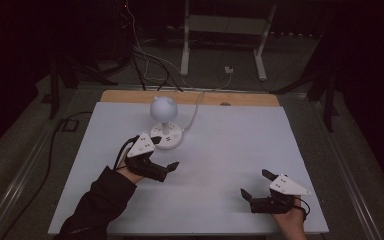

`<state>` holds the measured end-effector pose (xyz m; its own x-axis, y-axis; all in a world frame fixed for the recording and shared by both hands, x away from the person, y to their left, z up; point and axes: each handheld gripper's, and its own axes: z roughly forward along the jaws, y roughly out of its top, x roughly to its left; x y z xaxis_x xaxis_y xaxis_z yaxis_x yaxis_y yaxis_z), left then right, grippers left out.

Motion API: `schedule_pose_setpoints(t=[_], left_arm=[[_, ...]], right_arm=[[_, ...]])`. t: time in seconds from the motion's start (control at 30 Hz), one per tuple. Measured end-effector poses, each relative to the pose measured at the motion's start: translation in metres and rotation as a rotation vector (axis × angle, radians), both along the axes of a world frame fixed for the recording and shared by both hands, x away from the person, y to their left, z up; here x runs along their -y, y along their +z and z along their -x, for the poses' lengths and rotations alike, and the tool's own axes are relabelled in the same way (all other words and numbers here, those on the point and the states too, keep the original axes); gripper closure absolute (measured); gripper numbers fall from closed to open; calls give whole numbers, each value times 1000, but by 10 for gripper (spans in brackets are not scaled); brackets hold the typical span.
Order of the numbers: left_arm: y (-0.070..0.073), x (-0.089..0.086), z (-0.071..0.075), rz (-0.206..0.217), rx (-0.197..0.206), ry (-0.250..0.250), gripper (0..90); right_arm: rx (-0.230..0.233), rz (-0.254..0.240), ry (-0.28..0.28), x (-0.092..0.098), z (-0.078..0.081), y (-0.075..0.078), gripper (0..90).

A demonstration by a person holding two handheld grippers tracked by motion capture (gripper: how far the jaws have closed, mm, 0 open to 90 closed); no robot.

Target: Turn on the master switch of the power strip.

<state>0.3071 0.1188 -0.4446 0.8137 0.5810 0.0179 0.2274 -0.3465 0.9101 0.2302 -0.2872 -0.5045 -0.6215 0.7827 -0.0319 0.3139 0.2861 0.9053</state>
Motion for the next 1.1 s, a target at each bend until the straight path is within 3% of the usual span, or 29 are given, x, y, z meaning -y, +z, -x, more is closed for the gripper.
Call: schedule_pose_setpoints(t=[0.63,0.83,1.1], left_arm=[[-18,20,-35,-3,-28,60,0],[-23,23,-46,19,-65,76,0],[-34,30,-55,-21,-61,142,1]], right_arm=[[6,-4,3,0,1,1,0],[5,-8,4,1,1,1,0],[7,-10,5,1,1,1,0]])
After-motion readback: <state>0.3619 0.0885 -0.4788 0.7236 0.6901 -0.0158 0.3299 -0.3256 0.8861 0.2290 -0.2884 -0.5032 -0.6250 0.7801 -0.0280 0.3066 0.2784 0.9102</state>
